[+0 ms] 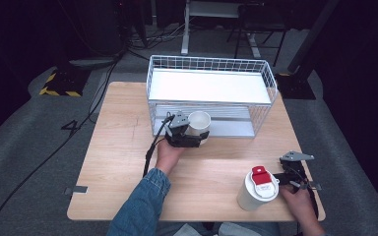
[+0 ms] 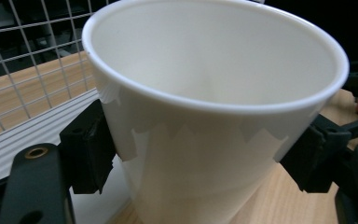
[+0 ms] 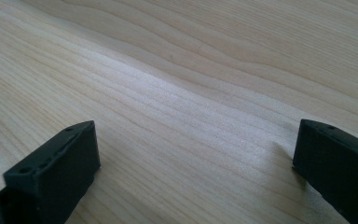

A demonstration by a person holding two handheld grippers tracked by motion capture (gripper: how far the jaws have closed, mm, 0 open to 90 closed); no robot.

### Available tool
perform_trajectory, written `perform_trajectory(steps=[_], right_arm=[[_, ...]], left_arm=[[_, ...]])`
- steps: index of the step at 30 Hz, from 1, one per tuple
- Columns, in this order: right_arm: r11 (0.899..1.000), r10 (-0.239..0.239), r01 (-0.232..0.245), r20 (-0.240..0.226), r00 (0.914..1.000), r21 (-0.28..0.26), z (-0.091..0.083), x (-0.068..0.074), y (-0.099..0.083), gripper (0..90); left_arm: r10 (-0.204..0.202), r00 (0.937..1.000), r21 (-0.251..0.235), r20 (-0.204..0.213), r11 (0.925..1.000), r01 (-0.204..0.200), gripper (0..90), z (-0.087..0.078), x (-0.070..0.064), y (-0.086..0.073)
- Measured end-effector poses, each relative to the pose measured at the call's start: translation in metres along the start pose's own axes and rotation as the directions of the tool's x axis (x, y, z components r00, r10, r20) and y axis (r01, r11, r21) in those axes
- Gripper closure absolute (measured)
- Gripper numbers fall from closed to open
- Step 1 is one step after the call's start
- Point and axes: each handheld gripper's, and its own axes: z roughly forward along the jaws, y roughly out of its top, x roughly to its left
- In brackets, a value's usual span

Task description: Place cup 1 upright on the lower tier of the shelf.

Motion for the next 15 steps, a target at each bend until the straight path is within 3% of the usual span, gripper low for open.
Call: perform_trajectory(steps=[15], right_arm=[[1.0,0.004,-0.004,0.005,1.0,0.0,0.0,0.0,0.0,0.4]], left_arm=[[0.004,0.9994,0.014,-0.036,0.9999,-0.003,22.0,0.023,0.016,-0.001]])
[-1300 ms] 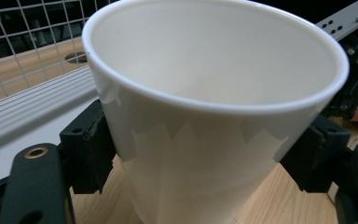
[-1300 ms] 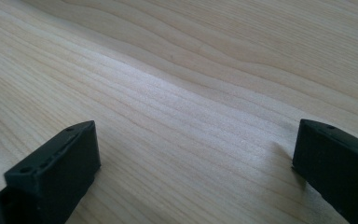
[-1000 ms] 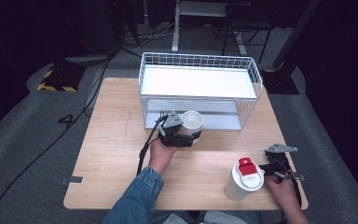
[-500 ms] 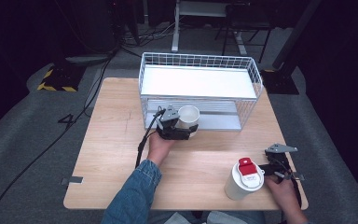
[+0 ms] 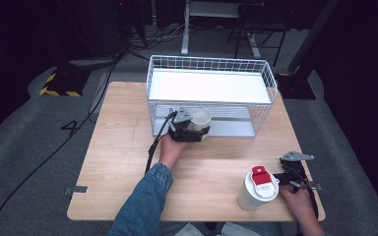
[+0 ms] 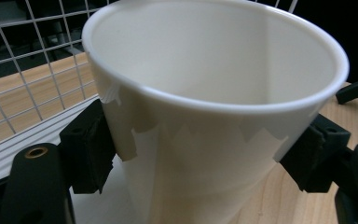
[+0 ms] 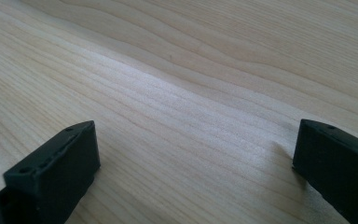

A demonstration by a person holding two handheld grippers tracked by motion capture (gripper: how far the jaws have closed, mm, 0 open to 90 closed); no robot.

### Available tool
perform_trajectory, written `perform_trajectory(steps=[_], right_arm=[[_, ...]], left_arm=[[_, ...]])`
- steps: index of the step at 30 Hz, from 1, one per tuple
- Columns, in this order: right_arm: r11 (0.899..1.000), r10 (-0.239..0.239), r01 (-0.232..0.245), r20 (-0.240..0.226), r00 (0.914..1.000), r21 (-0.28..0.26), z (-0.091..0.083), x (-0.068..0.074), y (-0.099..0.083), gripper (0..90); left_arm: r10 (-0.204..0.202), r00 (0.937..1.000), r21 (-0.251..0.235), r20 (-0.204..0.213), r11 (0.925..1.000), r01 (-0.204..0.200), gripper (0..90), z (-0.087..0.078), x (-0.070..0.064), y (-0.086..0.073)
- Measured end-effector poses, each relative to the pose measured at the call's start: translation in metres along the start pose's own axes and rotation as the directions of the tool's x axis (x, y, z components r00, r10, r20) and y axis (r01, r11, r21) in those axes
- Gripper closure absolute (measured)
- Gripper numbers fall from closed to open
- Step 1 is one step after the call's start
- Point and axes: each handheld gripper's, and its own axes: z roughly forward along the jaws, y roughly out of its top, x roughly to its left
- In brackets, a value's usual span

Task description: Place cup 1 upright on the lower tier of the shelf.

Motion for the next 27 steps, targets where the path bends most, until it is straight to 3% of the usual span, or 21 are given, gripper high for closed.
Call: perform_trajectory(steps=[12,14,27], right_arm=[[1.0,0.002,-0.002,0.002,1.0,0.0,0.0,0.0,0.0,0.5],[1.0,0.002,-0.002,0.002,1.0,0.0,0.0,0.0,0.0,0.5],[1.0,0.006,-0.006,0.006,1.0,0.0,0.0,0.0,0.0,0.5]], left_arm=[[-0.011,0.9998,0.014,-0.019,0.9998,0.011,21.9,0.018,0.01,-0.002],[-0.027,0.9995,0.008,-0.018,0.9996,0.027,21.9,0.021,0.012,-0.003],[-0.019,0.9975,0.015,-0.068,0.9997,0.02,21.9,0.039,0.022,-0.004]])
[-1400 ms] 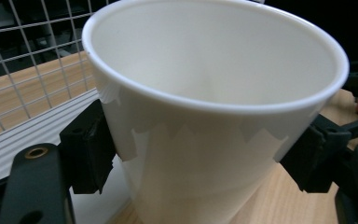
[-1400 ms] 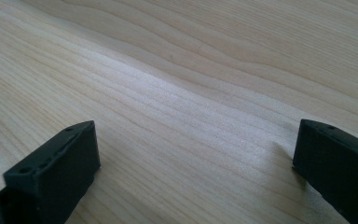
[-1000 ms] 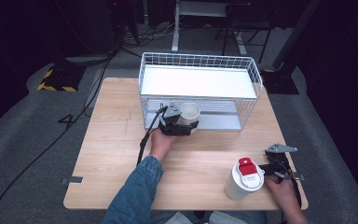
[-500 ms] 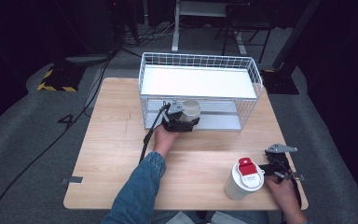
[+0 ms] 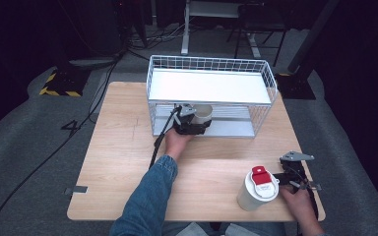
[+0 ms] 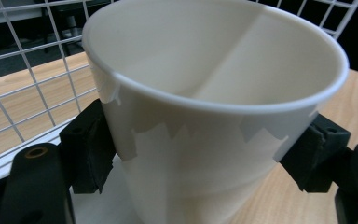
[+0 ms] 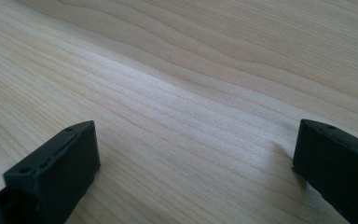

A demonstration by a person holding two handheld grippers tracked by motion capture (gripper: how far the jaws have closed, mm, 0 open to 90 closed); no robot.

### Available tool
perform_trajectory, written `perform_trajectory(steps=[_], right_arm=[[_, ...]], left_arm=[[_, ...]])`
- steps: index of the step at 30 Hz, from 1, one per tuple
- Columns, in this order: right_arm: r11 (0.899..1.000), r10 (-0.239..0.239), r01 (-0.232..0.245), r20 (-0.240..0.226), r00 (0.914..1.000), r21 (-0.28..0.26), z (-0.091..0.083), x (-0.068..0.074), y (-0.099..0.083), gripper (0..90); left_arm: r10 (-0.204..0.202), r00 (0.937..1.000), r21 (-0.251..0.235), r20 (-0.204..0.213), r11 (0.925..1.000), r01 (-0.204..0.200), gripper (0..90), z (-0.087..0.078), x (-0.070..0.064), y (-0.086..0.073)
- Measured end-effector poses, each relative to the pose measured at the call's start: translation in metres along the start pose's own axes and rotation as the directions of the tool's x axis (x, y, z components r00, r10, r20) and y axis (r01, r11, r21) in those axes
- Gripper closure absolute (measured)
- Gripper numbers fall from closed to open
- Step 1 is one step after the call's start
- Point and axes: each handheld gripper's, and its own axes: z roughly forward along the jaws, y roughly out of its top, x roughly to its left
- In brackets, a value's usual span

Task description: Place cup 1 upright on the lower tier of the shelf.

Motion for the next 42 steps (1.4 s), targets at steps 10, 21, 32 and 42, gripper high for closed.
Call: perform_trajectory(steps=[10,21,32,42], right_arm=[[1.0,0.005,-0.005,0.004,1.0,0.0,0.0,0.0,0.0,0.5],[1.0,0.006,-0.006,0.005,1.0,0.0,0.0,0.0,0.0,0.5],[1.0,0.006,-0.006,0.005,1.0,0.0,0.0,0.0,0.0,0.5],[1.0,0.006,-0.006,0.005,1.0,0.0,0.0,0.0,0.0,0.5]], left_arm=[[-0.031,0.9993,0.013,-0.02,0.9994,0.031,21.9,0.011,-0.001,0.004],[-0.006,0.9996,0.031,-0.029,0.9995,0.007,21.5,0.014,0.004,0.002],[-0.027,0.9992,0.041,-0.03,0.9988,0.028,0.1,0.015,0.008,-0.002],[-0.015,0.9995,0.025,-0.027,0.9996,0.015,0.2,-0.003,0.003,-0.001]])
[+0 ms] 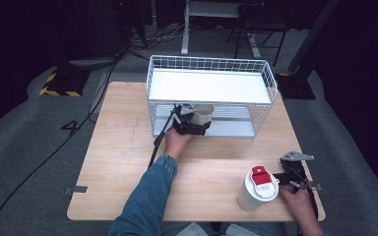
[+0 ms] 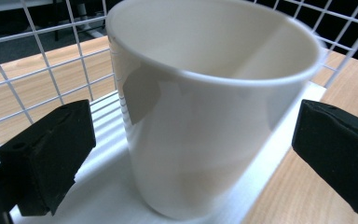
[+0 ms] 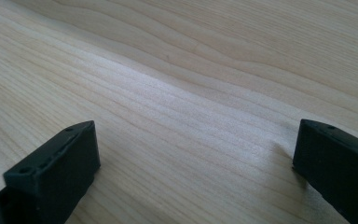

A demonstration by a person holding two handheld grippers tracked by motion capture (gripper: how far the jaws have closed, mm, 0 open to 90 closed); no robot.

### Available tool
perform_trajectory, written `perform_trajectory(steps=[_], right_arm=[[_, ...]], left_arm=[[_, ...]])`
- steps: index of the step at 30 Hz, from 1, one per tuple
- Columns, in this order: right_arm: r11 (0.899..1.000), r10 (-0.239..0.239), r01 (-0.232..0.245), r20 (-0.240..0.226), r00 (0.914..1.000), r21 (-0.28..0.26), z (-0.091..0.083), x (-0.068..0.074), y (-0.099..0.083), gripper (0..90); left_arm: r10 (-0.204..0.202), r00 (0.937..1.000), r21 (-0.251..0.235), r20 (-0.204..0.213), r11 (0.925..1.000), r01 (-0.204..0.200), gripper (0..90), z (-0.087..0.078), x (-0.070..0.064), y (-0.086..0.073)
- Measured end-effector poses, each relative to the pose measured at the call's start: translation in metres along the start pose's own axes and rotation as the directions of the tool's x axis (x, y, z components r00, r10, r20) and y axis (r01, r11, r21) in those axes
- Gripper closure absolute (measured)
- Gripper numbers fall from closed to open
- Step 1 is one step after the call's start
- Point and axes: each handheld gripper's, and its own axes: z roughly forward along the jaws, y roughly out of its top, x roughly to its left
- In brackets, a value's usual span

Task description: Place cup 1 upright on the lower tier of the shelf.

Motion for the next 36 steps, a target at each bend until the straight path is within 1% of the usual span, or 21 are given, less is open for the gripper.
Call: perform_trajectory(steps=[1,2,3,7,9,11,13,14,15,16,17,19,20,21,27,29,30,31,32,35,36], right_arm=[[1.0,0.0,0.0,0.0,1.0,0.0,0.0,0.0,0.0,0.5],[1.0,0.0,0.0,0.0,1.0,0.0,0.0,0.0,0.0,0.4],[1.0,0.0,0.0,0.0,1.0,0.0,0.0,0.0,0.0,0.5],[1.0,0.001,-0.001,-0.002,1.0,0.0,0.0,0.0,0.0,0.5],[1.0,-0.001,0.001,-0.002,1.0,0.0,0.0,0.0,0.0,0.5],[1.0,0.0,0.0,-0.002,1.0,0.001,0.0,0.0,0.0,0.5],[1.0,0.0,0.0,0.0,1.0,0.001,0.0,0.0,0.0,0.5],[1.0,0.0,0.0,-0.002,1.0,0.001,0.0,0.0,0.0,0.5],[1.0,0.0,0.0,-0.002,1.0,0.001,0.0,0.0,0.0,0.5],[1.0,0.0,0.0,-0.002,1.0,0.001,0.0,0.0,0.0,0.5],[1.0,0.0,0.0,-0.002,1.0,0.001,0.0,0.0,0.0,0.5],[1.0,-0.001,0.001,-0.002,1.0,0.001,0.0,0.0,0.0,0.5],[1.0,0.0,0.0,-0.002,1.0,0.001,0.0,0.0,0.0,0.5],[1.0,0.0,0.0,-0.002,1.0,0.001,0.0,0.0,0.0,0.5],[1.0,0.0,0.0,-0.002,1.0,0.001,0.0,0.0,0.0,0.5],[1.0,0.0,0.0,-0.002,1.0,0.001,0.0,0.0,0.0,0.5],[1.0,0.001,-0.001,-0.003,1.0,0.0,0.0,0.0,0.0,0.5],[1.0,0.001,-0.001,-0.003,1.0,0.0,0.0,0.0,0.0,0.5],[1.0,0.001,-0.001,-0.003,1.0,0.0,0.0,0.0,0.0,0.5],[1.0,0.0,0.0,-0.002,1.0,0.001,0.0,0.0,0.0,0.5],[1.0,0.0,0.0,-0.002,1.0,0.001,0.0,0.0,0.0,0.5]], left_arm=[[0.014,0.9999,0.004,-0.005,0.9999,-0.014,0.2,-0.003,0.0,0.0],[0.001,1.0,-0.005,0.001,1.0,-0.001,0.2,-0.005,-0.002,-0.001],[0.008,1.0,-0.006,0.002,0.9999,-0.008,0.1,-0.009,-0.002,-0.001],[0.014,0.9999,-0.022,0.01,0.9997,-0.013,0.2,-0.021,-0.006,-0.004],[0.01,0.9998,-0.019,0.018,0.9998,-0.01,0.1,-0.027,-0.008,-0.006],[0.024,0.9995,-0.02,0.019,0.9995,-0.024,0.2,-0.033,-0.011,-0.007],[0.027,0.9994,-0.028,0.023,0.9993,-0.026,0.2,-0.04,-0.015,-0.008],[0.029,0.9992,-0.028,0.029,0.9992,-0.028,0.2,-0.044,-0.016,-0.008],[0.032,0.9988,-0.038,0.037,0.9988,-0.031,0.2,-0.052,-0.021,-0.008],[0.032,0.9988,-0.038,0.037,0.9988,-0.031,0.2,-0.052,-0.021,-0.008],[0.03,0.9987,-0.046,0.042,0.9986,-0.028,0.2,-0.056,-0.023,-0.008],[0.039,0.9982,-0.049,0.045,0.9981,-0.037,0.3,-0.065,-0.027,-0.007],[0.035,0.9978,-0.06,0.056,0.9977,-0.032,0.3,-0.074,-0.03,-0.007],[0.035,0.9978,-0.06,0.056,0.9977,-0.032,0.3,-0.074,-0.03,-0.007],[0.055,0.9958,-0.073,0.073,0.9961,-0.05,0.3,-0.099,-0.038,-0.006],[0.06,0.9952,-0.072,0.077,0.9959,-0.055,0.3,-0.108,-0.039,-0.005],[0.056,0.995,-0.07,0.083,0.9963,-0.051,0.2,-0.113,-0.04,-0.004],[0.053,0.9943,-0.065,0.092,0.9968,-0.047,0.2,-0.121,-0.04,-0.003],[0.053,0.9943,-0.065,0.092,0.9968,-0.047,0.2,-0.121,-0.04,-0.003],[0.051,0.9935,-0.056,0.102,0.9974,-0.046,0.2,-0.132,-0.042,-0.002],[0.059,0.9932,-0.054,0.1,0.9971,-0.054,0.2,-0.136,-0.042,-0.002]])
